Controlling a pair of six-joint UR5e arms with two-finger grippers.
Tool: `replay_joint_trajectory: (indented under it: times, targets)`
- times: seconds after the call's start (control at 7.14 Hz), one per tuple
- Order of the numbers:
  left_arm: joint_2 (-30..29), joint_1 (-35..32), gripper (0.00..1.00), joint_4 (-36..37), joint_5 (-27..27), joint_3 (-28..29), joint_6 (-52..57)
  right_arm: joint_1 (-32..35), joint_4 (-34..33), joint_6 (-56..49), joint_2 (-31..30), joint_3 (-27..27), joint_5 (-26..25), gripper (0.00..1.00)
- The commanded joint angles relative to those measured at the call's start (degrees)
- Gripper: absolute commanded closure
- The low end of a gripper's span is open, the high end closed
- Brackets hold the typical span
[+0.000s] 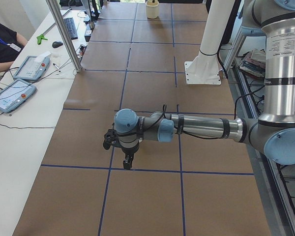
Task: Left arm hands cup to right arm to dump lemon
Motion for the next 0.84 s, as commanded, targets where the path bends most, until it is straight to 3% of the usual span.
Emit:
replay_joint_trajectory:
  times: [0.0,0.7]
  targets:
    - [1.8,-0.3,0.00,0.0,0.2,-0.1,0.1,0.0,0.1,-0.4,-0.3,-0.2,0.3,0.00]
    - [2.5,-0.2,0.00,0.0,0.2,-0.4,0.1,0.0,0.1,-0.1,-0.4,-0.7,0.2,0.00]
